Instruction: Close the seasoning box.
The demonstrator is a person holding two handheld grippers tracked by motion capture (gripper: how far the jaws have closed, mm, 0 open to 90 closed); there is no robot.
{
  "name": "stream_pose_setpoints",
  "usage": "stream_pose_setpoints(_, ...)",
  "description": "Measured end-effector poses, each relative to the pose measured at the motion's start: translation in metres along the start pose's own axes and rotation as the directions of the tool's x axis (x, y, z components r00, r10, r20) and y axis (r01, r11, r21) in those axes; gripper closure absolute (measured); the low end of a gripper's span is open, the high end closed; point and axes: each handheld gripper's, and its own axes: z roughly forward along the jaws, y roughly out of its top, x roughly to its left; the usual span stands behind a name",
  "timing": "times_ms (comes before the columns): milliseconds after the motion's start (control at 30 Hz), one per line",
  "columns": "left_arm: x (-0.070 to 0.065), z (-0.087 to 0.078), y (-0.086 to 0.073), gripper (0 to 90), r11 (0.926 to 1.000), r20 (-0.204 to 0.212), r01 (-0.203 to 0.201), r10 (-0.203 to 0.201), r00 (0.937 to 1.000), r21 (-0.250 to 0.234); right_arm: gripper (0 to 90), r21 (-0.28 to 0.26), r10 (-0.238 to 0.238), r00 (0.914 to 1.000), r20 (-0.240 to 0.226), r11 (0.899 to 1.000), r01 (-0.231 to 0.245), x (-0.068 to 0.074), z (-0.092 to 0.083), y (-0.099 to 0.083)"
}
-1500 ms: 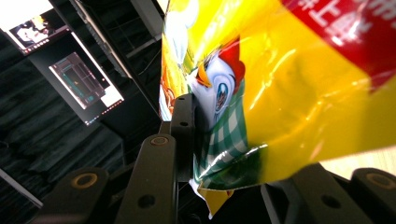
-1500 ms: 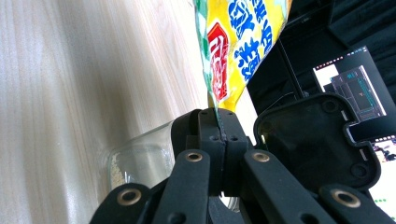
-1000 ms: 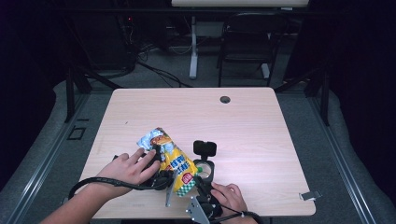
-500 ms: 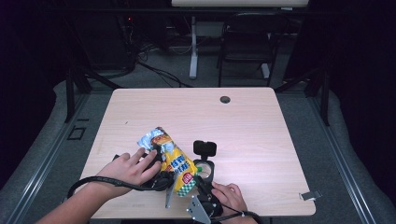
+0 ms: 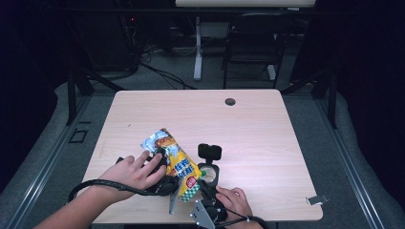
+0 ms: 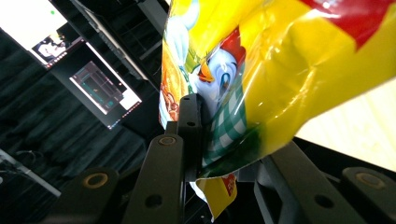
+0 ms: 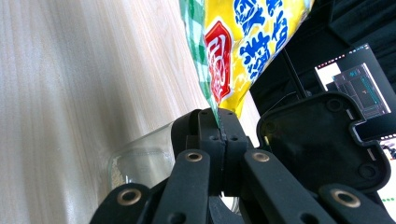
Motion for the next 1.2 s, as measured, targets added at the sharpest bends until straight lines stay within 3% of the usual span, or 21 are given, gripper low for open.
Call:
stream_pose_setpoints(567, 0.0034, -0.0023, 0.0008, 77.7, 0.9994, -0.015, -0.034, 0.034, 0.9993, 0.011, 90.0, 0.004, -0.001, 1.0000, 0.000, 1.000, 0.001, 0.0004, -0.0007, 0.0006)
stream_pose_setpoints(600, 0.0036, -0.0025, 0.0011, 77.7, 0.9992, -0.015, -0.037, 0.037, 0.9992, 0.014, 90.0, 0.022, -0.019, 0.9998, 0.004, 1.000, 0.018, -0.0002, -0.0021, 0.0015)
stream_pose_setpoints(700, 0.0043, -0.0029, 0.0013, 77.8, 0.9992, 0.000, -0.037, 0.037, 0.9993, 0.016, 90.0, 0.020, -0.015, 0.9999, 0.002, 1.000, 0.015, -0.0002, -0.0021, 0.0013)
stream_pose_setpoints(867, 0.0041, -0.0029, 0.0013, 77.9, 0.9986, -0.021, -0.051, 0.052, 0.9985, 0.014, 90.0, 0.019, -0.015, 0.9999, 0.002, 1.000, 0.015, 0.0000, -0.0020, 0.0013)
stream_pose_setpoints(1200, 0.0058, -0.0041, 0.0016, 78.0, 0.9981, -0.018, -0.061, 0.061, 0.9979, 0.012, 90.0, 0.007, -0.012, 0.9999, -0.004, 1.000, 0.012, 0.0005, -0.0015, 0.0012)
